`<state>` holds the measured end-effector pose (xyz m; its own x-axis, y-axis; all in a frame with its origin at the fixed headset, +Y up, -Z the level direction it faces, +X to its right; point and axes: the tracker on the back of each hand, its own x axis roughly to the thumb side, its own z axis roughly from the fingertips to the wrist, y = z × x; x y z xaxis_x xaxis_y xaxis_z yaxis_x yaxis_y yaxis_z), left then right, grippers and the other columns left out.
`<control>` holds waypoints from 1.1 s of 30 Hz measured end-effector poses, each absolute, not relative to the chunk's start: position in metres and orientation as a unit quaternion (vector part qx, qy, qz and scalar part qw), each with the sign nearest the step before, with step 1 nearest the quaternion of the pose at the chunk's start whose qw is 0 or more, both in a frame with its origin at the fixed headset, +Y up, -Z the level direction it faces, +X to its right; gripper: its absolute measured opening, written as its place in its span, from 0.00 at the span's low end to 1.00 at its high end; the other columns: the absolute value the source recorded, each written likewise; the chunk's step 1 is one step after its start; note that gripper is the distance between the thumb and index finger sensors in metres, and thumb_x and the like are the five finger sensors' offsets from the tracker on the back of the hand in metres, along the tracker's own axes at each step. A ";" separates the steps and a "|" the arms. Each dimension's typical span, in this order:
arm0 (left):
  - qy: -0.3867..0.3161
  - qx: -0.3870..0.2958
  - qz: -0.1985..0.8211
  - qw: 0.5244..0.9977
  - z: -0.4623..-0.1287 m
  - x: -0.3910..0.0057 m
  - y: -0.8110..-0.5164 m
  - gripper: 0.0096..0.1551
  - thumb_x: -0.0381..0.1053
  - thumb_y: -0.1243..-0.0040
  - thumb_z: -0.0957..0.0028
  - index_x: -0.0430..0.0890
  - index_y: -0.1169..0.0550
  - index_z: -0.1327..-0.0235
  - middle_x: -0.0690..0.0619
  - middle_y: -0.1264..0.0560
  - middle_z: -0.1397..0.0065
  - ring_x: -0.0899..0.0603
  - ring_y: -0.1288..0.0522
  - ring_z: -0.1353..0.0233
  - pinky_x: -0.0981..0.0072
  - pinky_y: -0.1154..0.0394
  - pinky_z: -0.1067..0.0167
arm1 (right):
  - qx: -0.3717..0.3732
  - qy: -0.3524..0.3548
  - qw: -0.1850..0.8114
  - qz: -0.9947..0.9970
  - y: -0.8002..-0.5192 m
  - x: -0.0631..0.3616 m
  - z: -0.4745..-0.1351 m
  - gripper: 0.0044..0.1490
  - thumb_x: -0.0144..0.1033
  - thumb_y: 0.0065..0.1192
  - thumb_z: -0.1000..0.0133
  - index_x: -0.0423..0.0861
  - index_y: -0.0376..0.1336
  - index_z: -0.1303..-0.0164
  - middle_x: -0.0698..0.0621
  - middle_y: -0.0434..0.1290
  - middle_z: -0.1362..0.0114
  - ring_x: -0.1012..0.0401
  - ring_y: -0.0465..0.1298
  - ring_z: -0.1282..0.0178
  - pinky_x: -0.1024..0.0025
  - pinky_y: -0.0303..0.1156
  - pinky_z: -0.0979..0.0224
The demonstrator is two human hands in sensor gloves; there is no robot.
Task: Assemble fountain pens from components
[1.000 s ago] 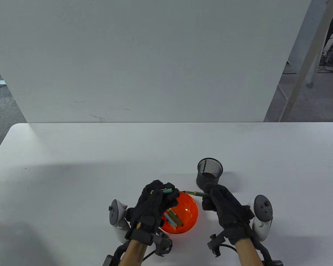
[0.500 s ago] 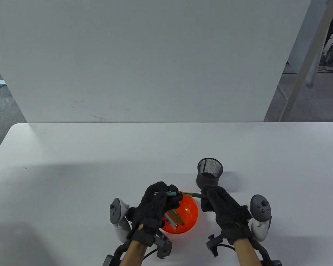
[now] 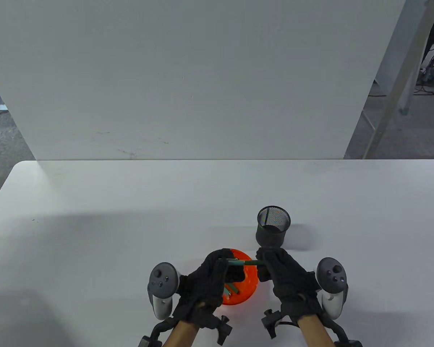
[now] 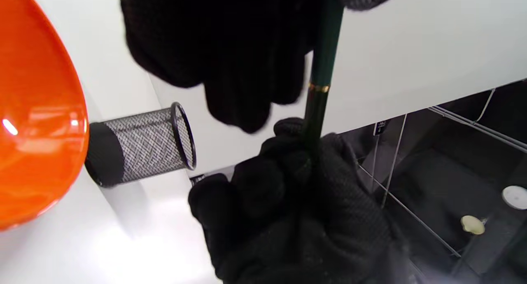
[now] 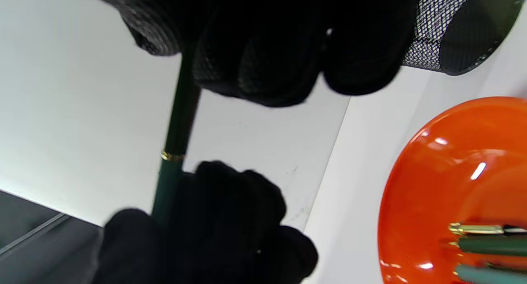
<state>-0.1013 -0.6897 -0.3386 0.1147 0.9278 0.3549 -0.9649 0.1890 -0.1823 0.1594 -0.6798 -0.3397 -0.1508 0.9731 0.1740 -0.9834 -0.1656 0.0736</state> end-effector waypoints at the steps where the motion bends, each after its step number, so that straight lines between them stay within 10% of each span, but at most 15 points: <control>1: -0.188 0.056 0.648 0.736 -0.337 -0.101 -0.686 0.30 0.57 0.57 0.39 0.39 0.29 0.34 0.44 0.18 0.43 0.43 0.11 0.50 0.48 0.18 0.49 | 0.102 -0.030 0.643 0.758 -0.679 0.159 -0.340 0.25 0.49 0.49 0.33 0.46 0.66 0.37 0.53 0.76 0.46 0.60 0.79 0.51 0.52 0.77 0.37; 7: -0.239 0.099 0.591 0.764 -0.339 -0.115 -0.670 0.30 0.58 0.55 0.37 0.44 0.29 0.28 0.45 0.20 0.37 0.43 0.13 0.45 0.47 0.20 0.45 | 0.148 -0.008 0.632 0.761 -0.675 0.159 -0.347 0.28 0.51 0.52 0.32 0.46 0.65 0.29 0.47 0.75 0.35 0.50 0.76 0.37 0.38 0.69 0.31; 10: -0.218 0.116 0.585 0.772 -0.340 -0.123 -0.671 0.29 0.58 0.53 0.38 0.43 0.28 0.30 0.44 0.19 0.39 0.42 0.13 0.46 0.45 0.21 0.46 | 0.120 -0.164 0.474 0.857 -0.659 0.162 -0.334 0.35 0.54 0.58 0.35 0.50 0.59 0.20 0.47 0.68 0.22 0.45 0.66 0.24 0.30 0.59 0.25; 20: -0.255 0.123 0.487 0.826 -0.331 -0.100 -0.667 0.31 0.58 0.54 0.38 0.40 0.25 0.34 0.45 0.16 0.42 0.43 0.11 0.47 0.48 0.19 0.47 | 0.294 -0.278 0.240 0.883 -0.622 0.113 -0.303 0.27 0.45 0.67 0.38 0.54 0.67 0.28 0.52 0.76 0.28 0.55 0.75 0.35 0.49 0.74 0.31; 29: -0.165 0.077 0.609 0.772 -0.334 -0.104 -0.677 0.34 0.58 0.56 0.37 0.32 0.25 0.36 0.38 0.16 0.43 0.38 0.11 0.49 0.46 0.19 0.49 | 0.348 -0.290 -0.044 0.891 -0.597 0.069 -0.309 0.32 0.46 0.67 0.40 0.45 0.65 0.27 0.48 0.78 0.32 0.56 0.80 0.39 0.51 0.78 0.35; 33: -0.194 0.080 0.590 0.780 -0.341 -0.115 -0.674 0.33 0.60 0.58 0.37 0.39 0.26 0.32 0.41 0.18 0.39 0.39 0.12 0.46 0.45 0.20 0.47 | 0.337 -0.257 0.008 0.906 -0.580 0.072 -0.322 0.32 0.45 0.63 0.38 0.44 0.64 0.25 0.48 0.78 0.33 0.56 0.80 0.39 0.49 0.77 0.33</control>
<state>-0.1147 -0.6736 -0.3412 0.2285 0.8889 0.3970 -0.9508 0.2913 -0.1051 0.0724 -0.5804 -0.3220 -0.7731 -0.1590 0.6140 -0.1866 -0.8682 -0.4598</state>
